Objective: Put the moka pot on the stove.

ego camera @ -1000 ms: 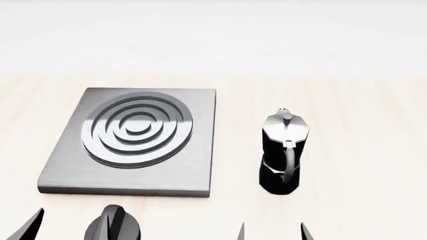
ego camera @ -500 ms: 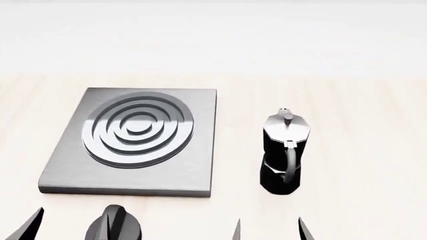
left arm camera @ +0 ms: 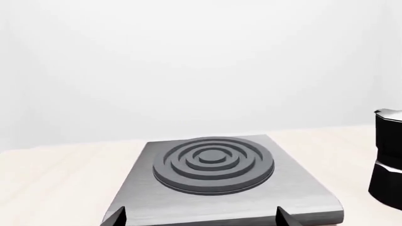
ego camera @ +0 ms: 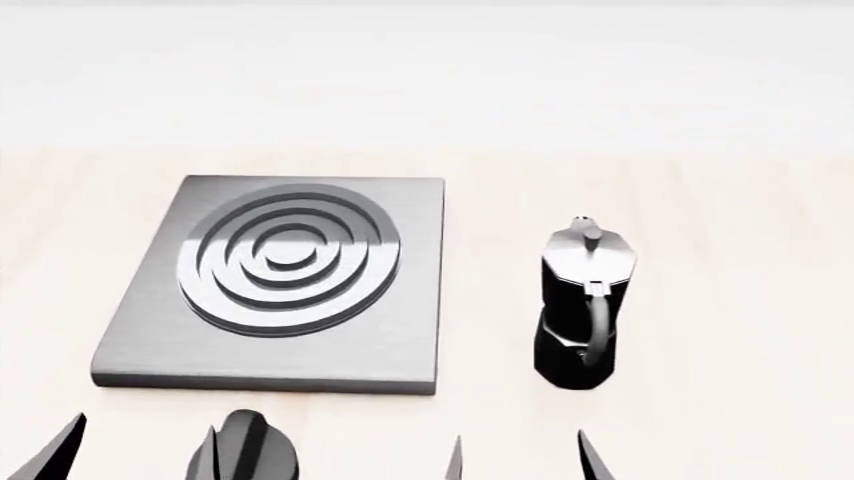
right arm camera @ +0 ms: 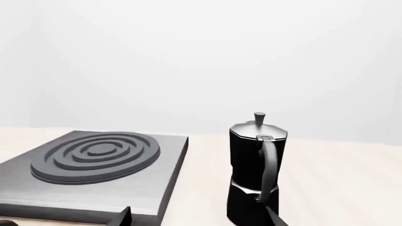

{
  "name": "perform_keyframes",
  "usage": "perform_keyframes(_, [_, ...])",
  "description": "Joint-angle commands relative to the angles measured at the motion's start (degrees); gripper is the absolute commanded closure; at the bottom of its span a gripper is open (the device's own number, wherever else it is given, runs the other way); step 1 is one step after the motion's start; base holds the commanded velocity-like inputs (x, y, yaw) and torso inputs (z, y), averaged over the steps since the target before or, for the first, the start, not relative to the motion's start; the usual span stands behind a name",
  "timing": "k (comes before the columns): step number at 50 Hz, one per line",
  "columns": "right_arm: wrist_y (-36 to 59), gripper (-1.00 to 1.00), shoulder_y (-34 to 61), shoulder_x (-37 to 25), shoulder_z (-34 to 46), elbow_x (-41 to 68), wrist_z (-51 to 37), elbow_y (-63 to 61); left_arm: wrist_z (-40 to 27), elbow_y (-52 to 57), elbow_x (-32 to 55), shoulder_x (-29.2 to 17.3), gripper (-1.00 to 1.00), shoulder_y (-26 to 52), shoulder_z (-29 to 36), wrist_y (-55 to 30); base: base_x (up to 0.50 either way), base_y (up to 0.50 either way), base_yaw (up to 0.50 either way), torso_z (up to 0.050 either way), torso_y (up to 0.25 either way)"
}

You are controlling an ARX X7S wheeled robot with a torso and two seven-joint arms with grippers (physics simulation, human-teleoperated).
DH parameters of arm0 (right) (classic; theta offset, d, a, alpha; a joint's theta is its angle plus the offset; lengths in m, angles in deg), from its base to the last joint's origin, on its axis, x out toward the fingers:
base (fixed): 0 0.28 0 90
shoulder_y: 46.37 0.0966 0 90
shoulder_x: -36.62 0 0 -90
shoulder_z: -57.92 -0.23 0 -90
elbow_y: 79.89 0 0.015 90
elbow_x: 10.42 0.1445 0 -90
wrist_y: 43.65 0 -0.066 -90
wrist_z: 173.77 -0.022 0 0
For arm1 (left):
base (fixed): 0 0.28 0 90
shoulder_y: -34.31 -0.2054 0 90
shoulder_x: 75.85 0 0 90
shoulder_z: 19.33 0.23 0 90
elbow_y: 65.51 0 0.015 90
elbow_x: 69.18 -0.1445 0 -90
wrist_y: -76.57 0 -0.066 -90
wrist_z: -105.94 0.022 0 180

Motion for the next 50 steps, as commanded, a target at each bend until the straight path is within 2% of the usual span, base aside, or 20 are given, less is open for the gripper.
perform_keyframes(1, [-0.1, -1.0, 0.1, -0.2, 0.7, 0.0, -0.4, -0.1, -0.4, 0.0, 0.3, -0.4, -1.0, 0.1, 0.4, 0.1, 0.0, 0.04, 0.0, 0.0, 0.0])
perform_keyframes(50, [-1.7, -1.0, 0.2, -1.4, 2.1, 1.9, -1.9, 0.5, -1.8, -0.1, 1.2, -1.7, -1.0, 0.5, 1.7, 0.1, 0.0, 0.1, 0.0, 0.0, 0.0])
